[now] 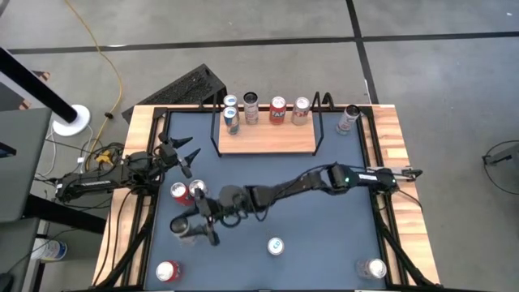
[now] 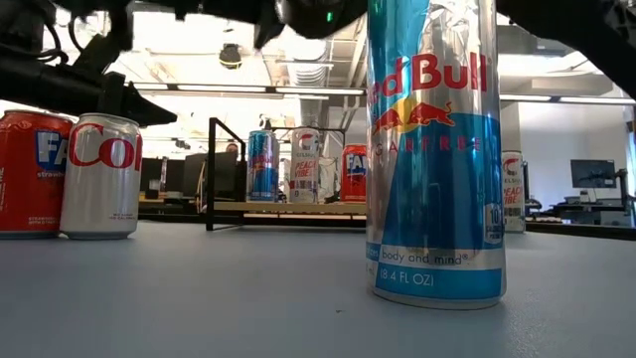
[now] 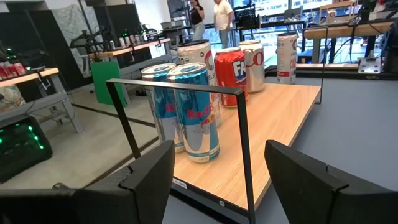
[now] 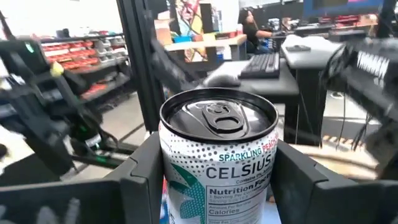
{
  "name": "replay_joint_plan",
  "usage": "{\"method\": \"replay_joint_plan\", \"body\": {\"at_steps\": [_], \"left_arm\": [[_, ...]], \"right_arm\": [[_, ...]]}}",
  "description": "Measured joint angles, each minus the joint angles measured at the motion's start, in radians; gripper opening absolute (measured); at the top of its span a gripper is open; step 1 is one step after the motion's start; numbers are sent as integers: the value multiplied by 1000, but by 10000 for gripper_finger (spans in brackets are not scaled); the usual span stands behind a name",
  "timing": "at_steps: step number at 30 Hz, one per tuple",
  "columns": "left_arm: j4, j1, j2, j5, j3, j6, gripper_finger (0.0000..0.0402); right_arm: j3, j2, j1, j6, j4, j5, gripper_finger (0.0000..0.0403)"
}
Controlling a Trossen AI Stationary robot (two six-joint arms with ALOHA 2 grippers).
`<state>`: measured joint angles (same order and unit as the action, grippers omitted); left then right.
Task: Place canned beverage on shelf
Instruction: Put the bottom white-pink soda can on the shelf aligned with the other white-pink soda can
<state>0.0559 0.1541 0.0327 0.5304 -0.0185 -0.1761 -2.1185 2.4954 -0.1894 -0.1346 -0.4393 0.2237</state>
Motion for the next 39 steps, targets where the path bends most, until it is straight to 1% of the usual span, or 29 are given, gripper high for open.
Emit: {"method": "replay_joint_plan", "body": {"at_steps": [5,6,11,14,17,19,21,22,24,26,29,31,33,36,39], "left_arm": [[0,0,0,0,0,0,240],[0,0,0,0,0,0,240],[0,0,0,0,0,0,240],[0,0,0,0,0,0,240],[0,0,0,0,0,0,240],[0,0,0,0,0,0,240],[0,0,0,0,0,0,240],[0,0,0,0,0,0,240],[0,0,0,0,0,0,240],[0,0,0,0,0,0,240],[0,0,0,0,0,0,240],[0,0,0,0,0,0,240],[0,0,0,-1,0,0,240],[0,0,0,-1,0,0,240],[0,0,0,0,0,0,240]], "right_arm": [[-1,-135,75,28,140,141,206],[-1,-163,87,45,175,154,206],[0,-344,139,201,451,172,206],[0,-466,191,237,561,181,205],[28,-582,255,261,666,175,205],[83,-652,297,274,735,167,205],[183,-725,334,275,764,167,205],[248,-763,347,275,754,162,205],[412,-846,364,272,679,120,205],[607,-936,376,250,526,85,205],[889,-1041,394,196,260,72,205],[1056,-1075,407,153,69,45,206],[1186,-1079,421,131,-109,9,206],[1292,-1039,448,110,-272,-49,206],[1307,-977,479,101,-305,-58,207]]}}
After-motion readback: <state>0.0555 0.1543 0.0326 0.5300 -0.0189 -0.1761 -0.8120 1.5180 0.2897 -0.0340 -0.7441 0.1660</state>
